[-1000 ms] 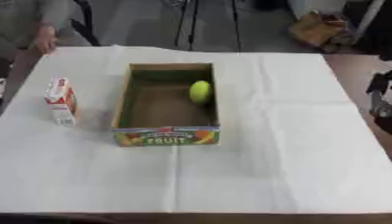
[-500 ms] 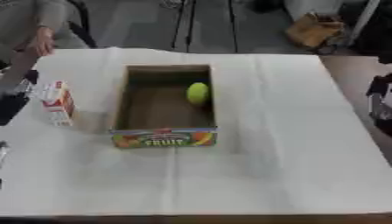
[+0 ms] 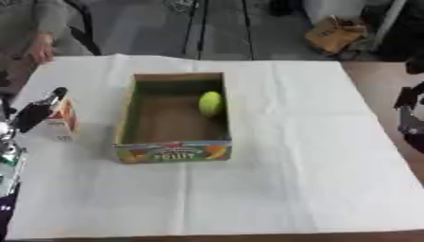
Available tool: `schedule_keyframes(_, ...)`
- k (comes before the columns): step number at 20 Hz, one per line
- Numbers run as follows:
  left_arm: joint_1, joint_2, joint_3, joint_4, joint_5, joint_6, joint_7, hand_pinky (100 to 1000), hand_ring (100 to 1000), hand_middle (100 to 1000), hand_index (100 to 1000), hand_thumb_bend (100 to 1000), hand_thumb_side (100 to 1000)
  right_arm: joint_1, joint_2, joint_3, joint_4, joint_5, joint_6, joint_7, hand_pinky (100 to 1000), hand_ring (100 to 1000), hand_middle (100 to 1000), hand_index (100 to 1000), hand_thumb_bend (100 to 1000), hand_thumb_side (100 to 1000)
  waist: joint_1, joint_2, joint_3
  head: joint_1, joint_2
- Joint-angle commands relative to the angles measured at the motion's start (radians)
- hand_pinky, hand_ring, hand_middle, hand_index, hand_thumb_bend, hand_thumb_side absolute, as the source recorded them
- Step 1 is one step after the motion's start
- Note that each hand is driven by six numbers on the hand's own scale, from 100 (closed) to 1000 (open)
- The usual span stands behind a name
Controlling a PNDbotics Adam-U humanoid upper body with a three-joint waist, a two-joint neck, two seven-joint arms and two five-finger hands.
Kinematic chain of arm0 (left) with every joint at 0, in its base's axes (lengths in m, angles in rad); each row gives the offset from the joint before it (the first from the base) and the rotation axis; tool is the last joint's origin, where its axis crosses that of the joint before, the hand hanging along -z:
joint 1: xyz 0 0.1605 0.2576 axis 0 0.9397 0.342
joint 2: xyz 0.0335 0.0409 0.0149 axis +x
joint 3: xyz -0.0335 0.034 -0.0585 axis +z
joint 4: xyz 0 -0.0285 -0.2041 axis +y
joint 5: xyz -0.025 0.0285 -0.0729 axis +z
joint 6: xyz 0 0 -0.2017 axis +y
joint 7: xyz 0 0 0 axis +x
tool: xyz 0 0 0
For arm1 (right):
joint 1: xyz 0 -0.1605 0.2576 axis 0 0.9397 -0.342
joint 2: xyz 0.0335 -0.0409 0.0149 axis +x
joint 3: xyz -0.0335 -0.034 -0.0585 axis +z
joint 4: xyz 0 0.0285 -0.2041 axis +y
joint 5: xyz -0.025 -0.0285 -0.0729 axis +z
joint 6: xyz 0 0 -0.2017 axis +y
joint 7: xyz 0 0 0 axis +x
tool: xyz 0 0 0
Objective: Pick up objects on the table and place them in the box.
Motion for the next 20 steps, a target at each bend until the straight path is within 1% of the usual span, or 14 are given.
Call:
schedule_keyframes(1, -0.028, 0.040, -0.011, -0.021, 0.008, -0.014, -0.002, 610, 753, 786, 924, 920, 445, -0.014, -0.011, -0.003, -0.016, -0.009, -0.003, 0.004, 513, 593, 724, 841, 100, 350, 0.002, -0.015, -0.002, 0.006, -0.013)
schedule_keyframes(5, -0.035, 0.038, -0.027, 0.005, -0.024, -0.009, -0.016, 613, 742, 760, 918, 898, 446, -0.016, -0.011, -0.002, -0.016, -0.010, -0.005, 0.007, 514, 593, 724, 841, 100, 349, 0.003, -0.015, -0.007, 0.008, -0.014)
schedule_keyframes(8, -0.026, 0.033, -0.035, 0.018, -0.058, 0.000, -0.037, 618, 741, 759, 916, 879, 435, -0.015, -0.011, -0.003, -0.016, -0.011, -0.006, 0.008, 514, 593, 723, 841, 100, 351, 0.002, -0.015, -0.010, 0.008, -0.013)
schedule_keyframes(11, -0.013, 0.029, -0.039, 0.020, -0.097, 0.017, -0.064, 625, 742, 759, 914, 858, 414, -0.015, -0.012, -0.004, -0.016, -0.011, -0.006, 0.009, 514, 593, 723, 841, 100, 353, 0.001, -0.015, -0.009, 0.006, -0.012)
schedule_keyframes(14, -0.004, 0.025, -0.038, 0.022, -0.134, 0.035, -0.087, 622, 736, 754, 911, 861, 421, -0.015, -0.011, -0.003, -0.016, -0.012, -0.006, 0.010, 514, 592, 722, 841, 100, 355, 0.002, -0.015, -0.006, 0.006, -0.011)
schedule_keyframes(16, 0.004, 0.021, -0.039, 0.020, -0.154, 0.044, -0.098, 616, 721, 745, 906, 861, 422, -0.015, -0.011, -0.004, -0.015, -0.012, -0.007, 0.011, 514, 592, 722, 841, 100, 355, 0.002, -0.016, -0.005, 0.005, -0.011)
schedule_keyframes(17, 0.008, 0.018, -0.039, 0.017, -0.163, 0.049, -0.104, 594, 688, 723, 896, 845, 411, -0.015, -0.011, -0.004, -0.015, -0.012, -0.007, 0.011, 514, 592, 722, 841, 100, 356, 0.002, -0.016, -0.005, 0.004, -0.011)
schedule_keyframes(18, 0.011, 0.016, -0.038, 0.014, -0.172, 0.054, -0.109, 594, 688, 723, 896, 845, 411, -0.015, -0.011, -0.004, -0.015, -0.012, -0.007, 0.011, 514, 592, 722, 841, 100, 356, 0.001, -0.016, -0.004, 0.004, -0.010)
schedule_keyframes(19, 0.013, 0.013, -0.038, 0.012, -0.180, 0.059, -0.113, 562, 648, 696, 883, 826, 394, -0.015, -0.011, -0.004, -0.015, -0.012, -0.007, 0.011, 514, 592, 722, 841, 100, 356, 0.001, -0.016, -0.004, 0.004, -0.010)
schedule_keyframes(20, 0.016, 0.010, -0.038, 0.011, -0.187, 0.065, -0.118, 556, 640, 691, 880, 823, 395, -0.015, -0.011, -0.004, -0.015, -0.012, -0.007, 0.011, 514, 592, 722, 841, 100, 357, 0.001, -0.016, -0.003, 0.005, -0.010)
